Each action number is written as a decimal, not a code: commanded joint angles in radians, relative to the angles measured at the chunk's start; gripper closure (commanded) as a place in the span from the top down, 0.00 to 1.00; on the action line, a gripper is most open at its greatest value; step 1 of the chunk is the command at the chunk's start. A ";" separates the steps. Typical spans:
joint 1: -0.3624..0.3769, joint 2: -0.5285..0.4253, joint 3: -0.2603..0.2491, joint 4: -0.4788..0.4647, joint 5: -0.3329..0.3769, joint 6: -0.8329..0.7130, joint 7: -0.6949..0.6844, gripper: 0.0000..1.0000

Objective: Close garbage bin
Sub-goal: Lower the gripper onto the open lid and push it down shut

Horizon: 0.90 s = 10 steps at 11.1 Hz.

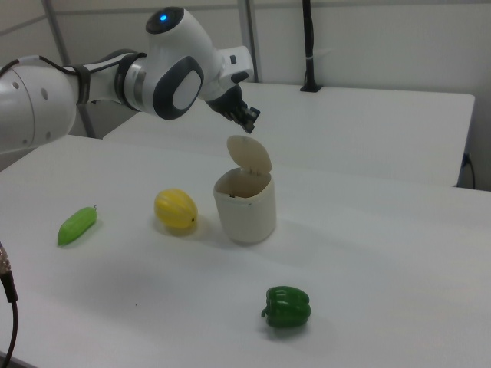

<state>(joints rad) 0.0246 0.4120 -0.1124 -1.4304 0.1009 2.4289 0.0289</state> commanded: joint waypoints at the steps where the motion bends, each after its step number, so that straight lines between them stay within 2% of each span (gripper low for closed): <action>1: -0.018 -0.021 -0.007 -0.019 -0.012 -0.109 -0.026 0.00; 3: -0.031 -0.022 -0.006 -0.013 0.000 -0.221 -0.072 0.00; 6: -0.026 -0.016 -0.006 -0.028 -0.010 -0.295 -0.079 0.00; 10: -0.022 -0.006 -0.006 -0.061 -0.012 -0.298 -0.083 0.00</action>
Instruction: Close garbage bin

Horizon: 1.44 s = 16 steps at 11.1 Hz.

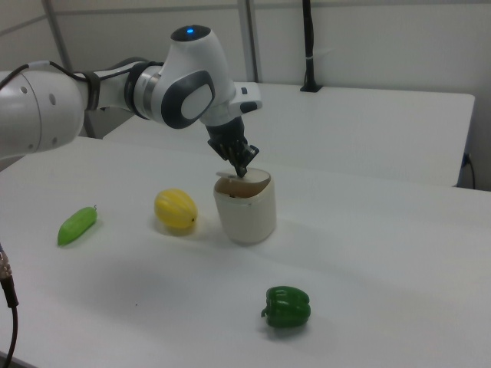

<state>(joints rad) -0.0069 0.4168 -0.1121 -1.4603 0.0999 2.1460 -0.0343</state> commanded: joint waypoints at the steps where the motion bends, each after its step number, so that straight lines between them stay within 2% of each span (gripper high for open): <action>1: 0.010 -0.007 -0.006 -0.037 -0.011 -0.015 -0.018 0.00; 12: 0.022 0.053 -0.006 -0.035 -0.035 -0.005 -0.016 0.00; 14: 0.015 0.027 -0.006 -0.028 -0.032 -0.017 -0.009 0.00; 16: 0.012 -0.038 -0.006 -0.028 -0.029 -0.064 -0.001 0.00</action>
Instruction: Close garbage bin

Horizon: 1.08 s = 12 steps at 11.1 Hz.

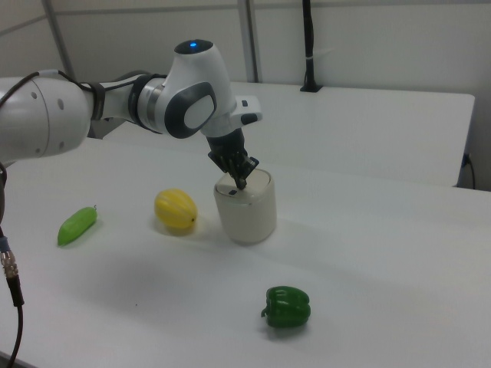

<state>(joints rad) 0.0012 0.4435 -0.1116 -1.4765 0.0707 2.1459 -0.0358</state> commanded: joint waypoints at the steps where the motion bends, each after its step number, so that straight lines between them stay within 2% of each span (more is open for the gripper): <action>1: 0.002 -0.103 -0.007 -0.010 0.000 -0.140 0.001 0.03; 2: 0.000 -0.147 -0.008 -0.014 0.000 -0.221 -0.001 0.08; 4: 0.002 -0.213 -0.007 -0.019 -0.003 -0.392 -0.006 0.25; 5: 0.005 -0.248 -0.008 -0.034 -0.003 -0.444 -0.012 0.28; 6: 0.005 -0.296 -0.007 -0.068 -0.003 -0.467 -0.013 0.46; 7: 0.009 -0.351 -0.008 -0.118 -0.005 -0.484 -0.015 0.77; 8: 0.014 -0.411 -0.007 -0.178 -0.008 -0.488 -0.015 1.00; 10: 0.017 -0.494 0.000 -0.263 -0.029 -0.501 -0.018 1.00; 12: 0.031 -0.519 0.006 -0.301 -0.058 -0.526 -0.019 1.00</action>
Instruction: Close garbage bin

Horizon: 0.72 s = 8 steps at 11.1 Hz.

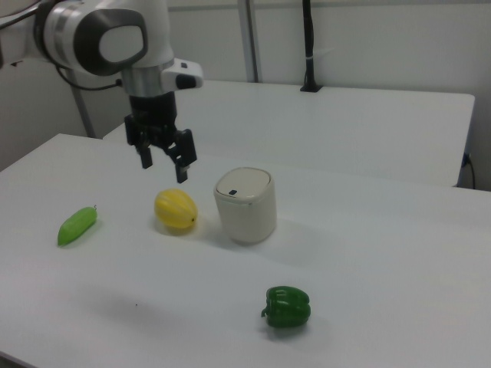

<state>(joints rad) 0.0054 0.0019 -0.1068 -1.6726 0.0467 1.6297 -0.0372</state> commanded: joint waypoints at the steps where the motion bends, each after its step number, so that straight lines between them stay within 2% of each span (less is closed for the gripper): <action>1: 0.027 -0.080 0.001 -0.104 -0.034 -0.010 -0.018 1.00; 3: 0.018 -0.085 -0.001 -0.087 -0.034 -0.037 -0.038 1.00; 5: 0.008 -0.065 -0.013 -0.021 -0.021 -0.080 -0.096 1.00; 8: 0.011 -0.060 -0.011 -0.009 -0.024 -0.082 -0.087 1.00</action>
<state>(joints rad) 0.0137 -0.0520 -0.1144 -1.6956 0.0260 1.5762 -0.1039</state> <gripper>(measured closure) 0.000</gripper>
